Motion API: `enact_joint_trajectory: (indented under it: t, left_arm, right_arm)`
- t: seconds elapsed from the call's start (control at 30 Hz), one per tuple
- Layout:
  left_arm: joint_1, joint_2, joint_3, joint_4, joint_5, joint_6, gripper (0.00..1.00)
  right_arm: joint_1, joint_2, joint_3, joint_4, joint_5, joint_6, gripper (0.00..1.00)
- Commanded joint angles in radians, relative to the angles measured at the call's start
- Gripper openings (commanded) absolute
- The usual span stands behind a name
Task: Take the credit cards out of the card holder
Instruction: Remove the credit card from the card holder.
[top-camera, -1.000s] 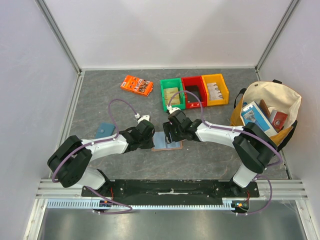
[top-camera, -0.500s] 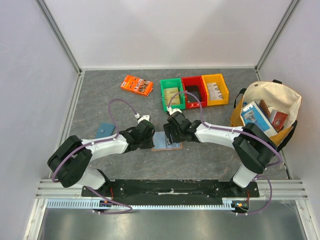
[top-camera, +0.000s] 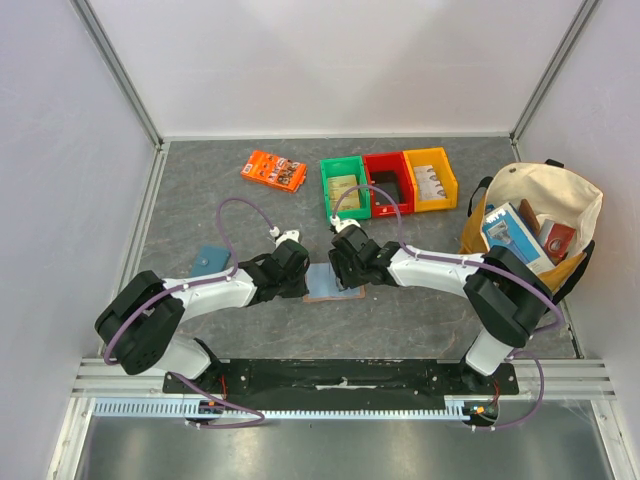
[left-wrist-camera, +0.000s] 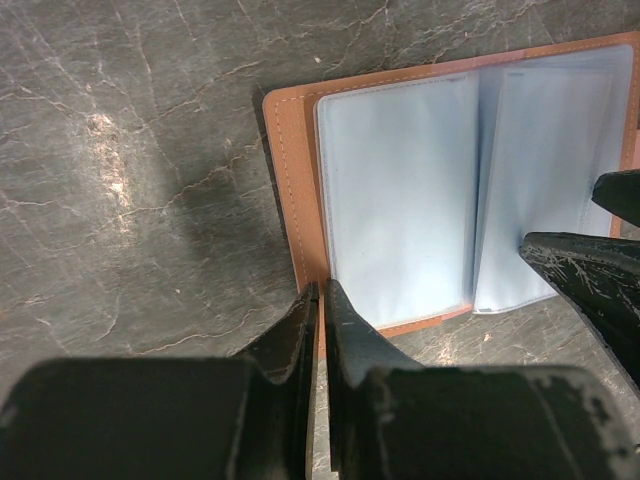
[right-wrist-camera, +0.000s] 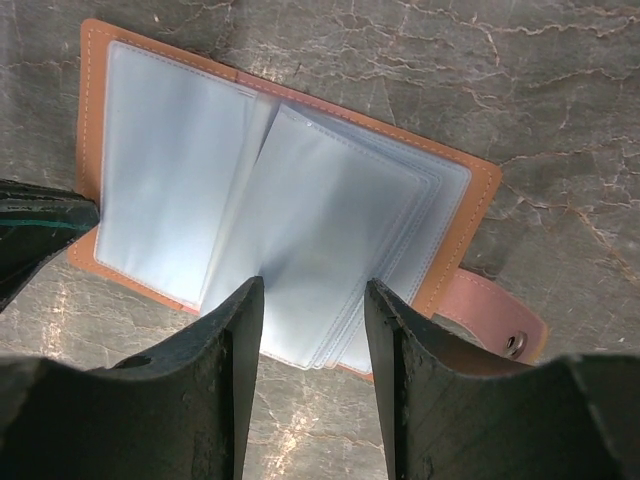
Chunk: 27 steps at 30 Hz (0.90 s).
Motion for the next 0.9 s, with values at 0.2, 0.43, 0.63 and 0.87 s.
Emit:
enact_joint_trajectory:
  t: [0.2, 0.43, 0.63, 0.87]
  left_arm:
    - [-0.004, 0.039, -0.021, -0.002, 0.042, 0.024, 0.10]
    - [-0.004, 0.029, -0.036, 0.015, 0.058, 0.019, 0.10]
    - [-0.005, -0.003, -0.059, 0.038, 0.069, -0.001, 0.10]
    - [-0.004, -0.131, -0.114, 0.030, 0.013, -0.065, 0.16]
  right_arm:
    - [0.008, 0.009, 0.023, 0.098, -0.123, 0.041, 0.49]
    - [0.008, -0.014, 0.006, 0.213, -0.261, 0.084, 0.49]
    - [0.008, 0.008, 0.024, 0.250, -0.327, 0.078, 0.51]
    - [0.009, 0.057, 0.063, 0.264, -0.421, 0.067, 0.57]
